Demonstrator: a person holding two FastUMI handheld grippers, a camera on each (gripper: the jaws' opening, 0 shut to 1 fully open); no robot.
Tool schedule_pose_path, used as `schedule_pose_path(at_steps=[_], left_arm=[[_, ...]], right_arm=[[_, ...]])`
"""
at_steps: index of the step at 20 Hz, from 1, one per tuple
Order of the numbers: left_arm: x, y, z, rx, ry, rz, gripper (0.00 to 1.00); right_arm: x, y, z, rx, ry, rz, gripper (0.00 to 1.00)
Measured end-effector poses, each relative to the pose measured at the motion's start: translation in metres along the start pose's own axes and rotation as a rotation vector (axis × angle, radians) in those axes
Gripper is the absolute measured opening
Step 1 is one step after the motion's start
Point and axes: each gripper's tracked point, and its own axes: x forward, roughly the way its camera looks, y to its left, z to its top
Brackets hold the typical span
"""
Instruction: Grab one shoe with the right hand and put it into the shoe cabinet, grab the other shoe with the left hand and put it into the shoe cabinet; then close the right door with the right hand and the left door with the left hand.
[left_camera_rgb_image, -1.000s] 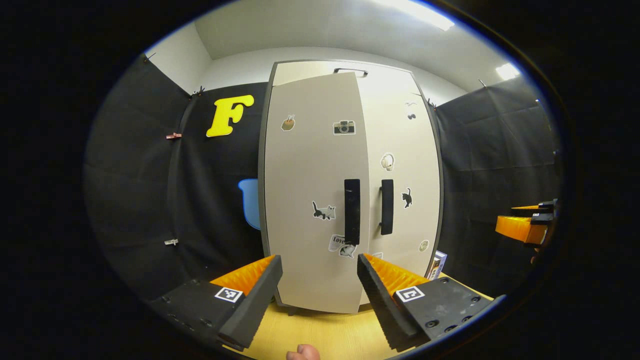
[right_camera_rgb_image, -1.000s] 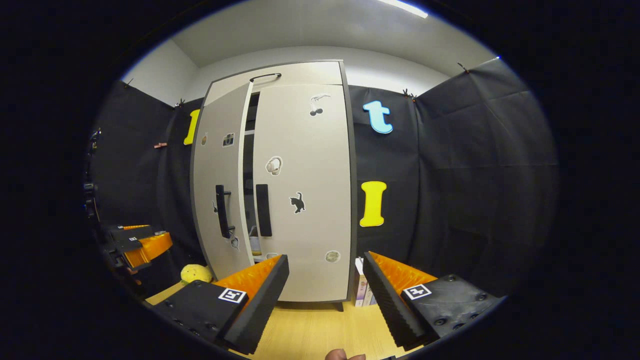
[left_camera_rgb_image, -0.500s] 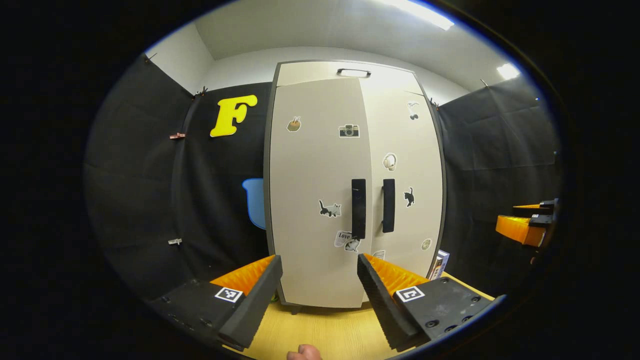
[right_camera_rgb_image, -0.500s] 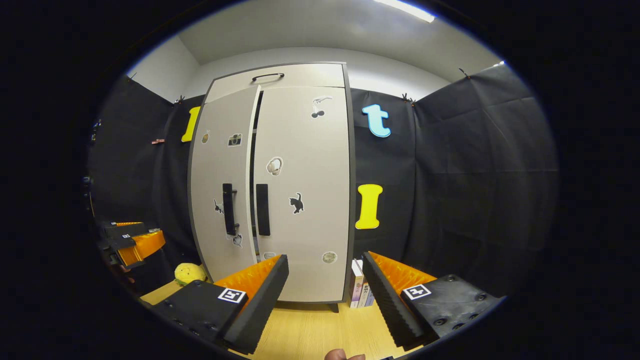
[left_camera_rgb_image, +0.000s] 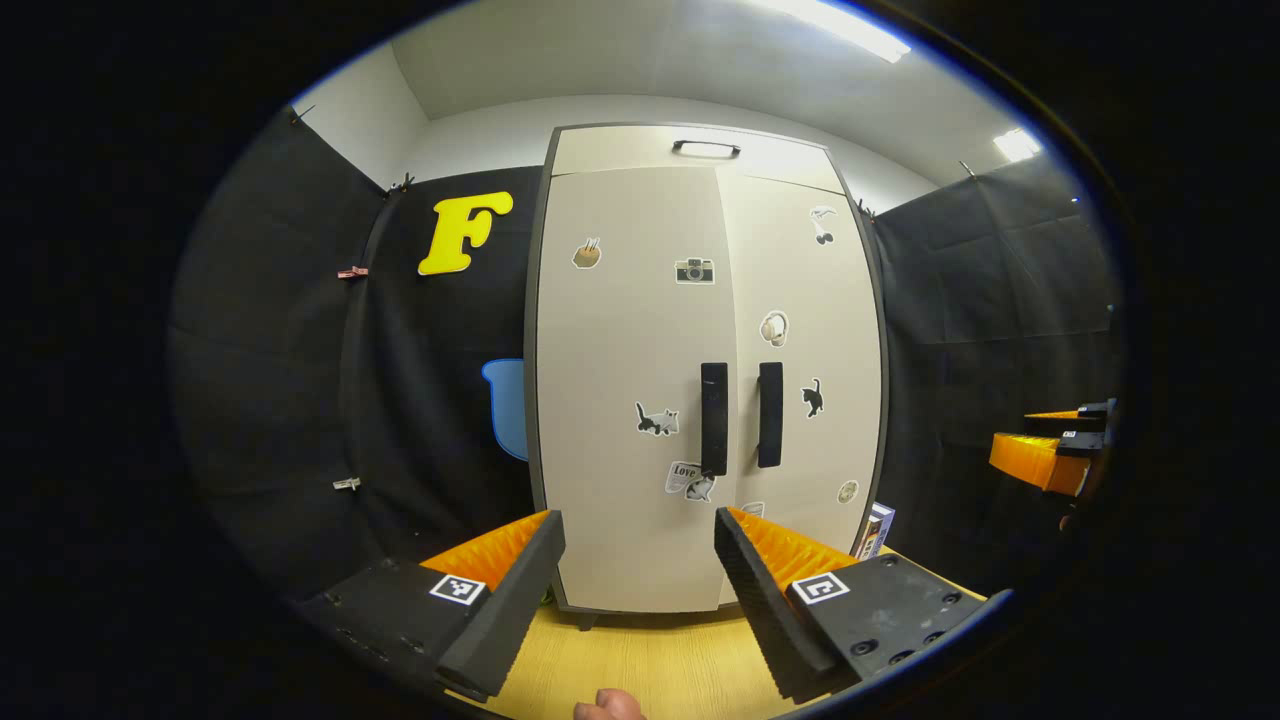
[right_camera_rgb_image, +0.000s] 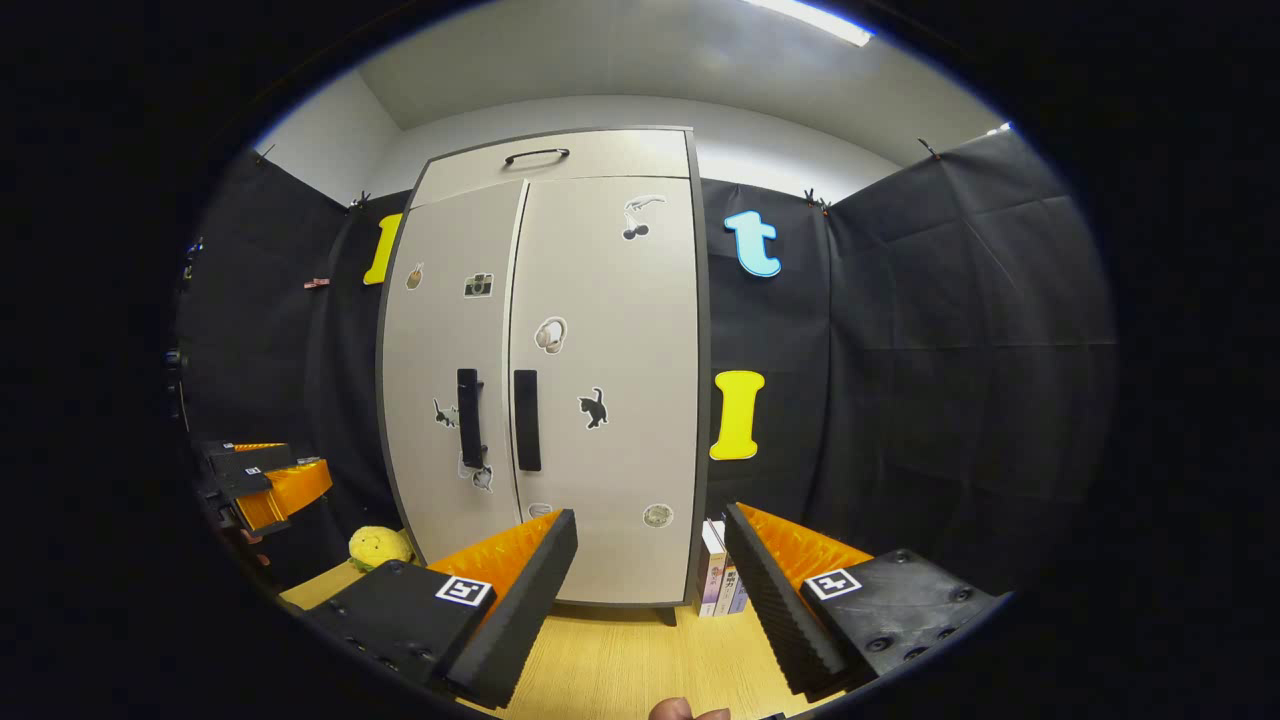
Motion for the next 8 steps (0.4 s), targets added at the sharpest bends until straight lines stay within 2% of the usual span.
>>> schedule_pose_path(at_steps=[8], left_arm=[[0.001,-0.002,-0.0024,-0.001,0.009,0.004,0.95]], right_arm=[[0.0007,-0.0017,-0.0004,0.003,0.003,0.009,0.98]])
